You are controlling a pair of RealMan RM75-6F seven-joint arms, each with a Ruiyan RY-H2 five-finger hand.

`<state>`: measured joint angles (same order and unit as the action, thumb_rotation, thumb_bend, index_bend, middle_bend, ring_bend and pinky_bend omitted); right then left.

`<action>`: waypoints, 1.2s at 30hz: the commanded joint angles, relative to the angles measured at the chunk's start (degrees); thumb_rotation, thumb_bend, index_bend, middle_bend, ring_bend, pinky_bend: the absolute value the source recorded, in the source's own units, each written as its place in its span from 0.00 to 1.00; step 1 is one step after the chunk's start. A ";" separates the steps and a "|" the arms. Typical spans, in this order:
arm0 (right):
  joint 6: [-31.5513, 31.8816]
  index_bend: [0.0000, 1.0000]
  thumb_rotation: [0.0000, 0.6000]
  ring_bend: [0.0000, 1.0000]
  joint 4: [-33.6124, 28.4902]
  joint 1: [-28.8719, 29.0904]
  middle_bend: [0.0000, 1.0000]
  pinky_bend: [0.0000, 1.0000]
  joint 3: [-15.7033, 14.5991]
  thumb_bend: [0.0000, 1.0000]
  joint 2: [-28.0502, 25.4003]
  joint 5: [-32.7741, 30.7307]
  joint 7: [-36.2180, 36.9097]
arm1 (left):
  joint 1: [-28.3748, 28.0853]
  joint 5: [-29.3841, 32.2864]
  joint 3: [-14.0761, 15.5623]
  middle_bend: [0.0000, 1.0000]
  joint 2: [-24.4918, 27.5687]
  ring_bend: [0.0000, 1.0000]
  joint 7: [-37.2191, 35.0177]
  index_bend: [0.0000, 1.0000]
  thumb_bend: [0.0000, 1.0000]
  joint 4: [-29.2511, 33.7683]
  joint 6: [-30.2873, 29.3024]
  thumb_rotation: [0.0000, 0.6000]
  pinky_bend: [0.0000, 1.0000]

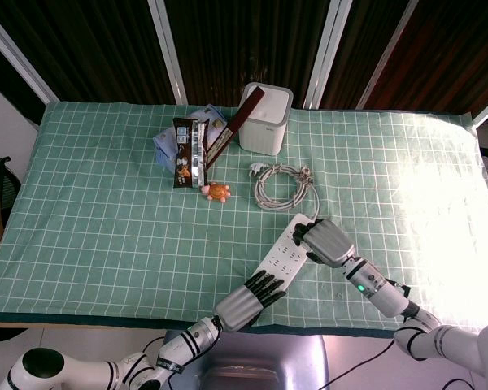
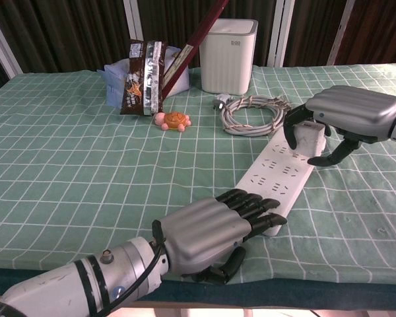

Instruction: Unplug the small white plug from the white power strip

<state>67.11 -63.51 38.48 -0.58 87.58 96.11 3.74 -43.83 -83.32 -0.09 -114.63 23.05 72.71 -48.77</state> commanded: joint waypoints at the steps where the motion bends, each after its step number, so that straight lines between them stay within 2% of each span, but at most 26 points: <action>1: 4.23 0.97 1.00 0.64 2.57 -0.24 0.67 0.70 -1.24 0.54 0.47 3.83 0.79 | 0.04 0.10 0.05 0.00 -0.02 0.00 -0.03 0.00 0.76 -0.11 0.09 0.90 0.08; 8: 7.29 0.97 1.00 0.64 5.47 -0.02 0.67 0.70 -3.29 0.53 0.32 8.44 -2.22 | -0.05 -0.05 0.09 0.00 -0.35 0.00 0.12 0.00 0.76 -0.13 0.13 0.89 0.08; 15: 10.99 0.97 1.00 0.64 10.39 0.51 0.67 0.70 -5.19 0.51 0.95 12.16 1.06 | 0.02 -0.20 -0.07 0.00 -0.17 0.00 0.20 0.00 0.76 0.13 -0.30 0.90 0.08; 21: 13.38 0.97 1.00 0.64 9.50 -0.96 0.67 0.71 -6.54 0.51 -1.10 12.94 1.12 | 0.01 -1.95 -0.09 0.00 0.30 0.00 -1.37 0.00 0.76 0.85 -1.94 0.90 0.08; 28: 9.33 0.97 1.00 0.64 4.84 -3.45 0.67 0.71 -9.03 0.50 -7.36 11.93 -7.44 | -0.10 -5.71 -0.64 0.00 1.99 0.00 -5.49 0.00 0.75 2.31 -6.00 0.85 0.08; 33: 8.22 0.97 1.00 0.64 4.07 -4.28 0.67 0.71 -9.86 0.50 -8.73 11.86 -10.02 | -0.09 -6.44 -0.93 0.00 2.77 0.00 -6.38 0.00 0.74 2.91 -7.05 0.83 0.08; 36: 4.18 0.94 1.00 0.64 4.31 -6.04 0.67 0.71 -11.10 0.49 -10.18 10.72 -17.86 | 0.30 -7.15 -1.37 0.00 4.24 0.00 -7.78 0.00 0.74 3.66 -8.89 0.81 0.08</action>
<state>74.28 -59.21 33.89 -10.70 78.58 107.79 -8.30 -43.77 -90.05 -1.21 -111.21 16.04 75.94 -56.75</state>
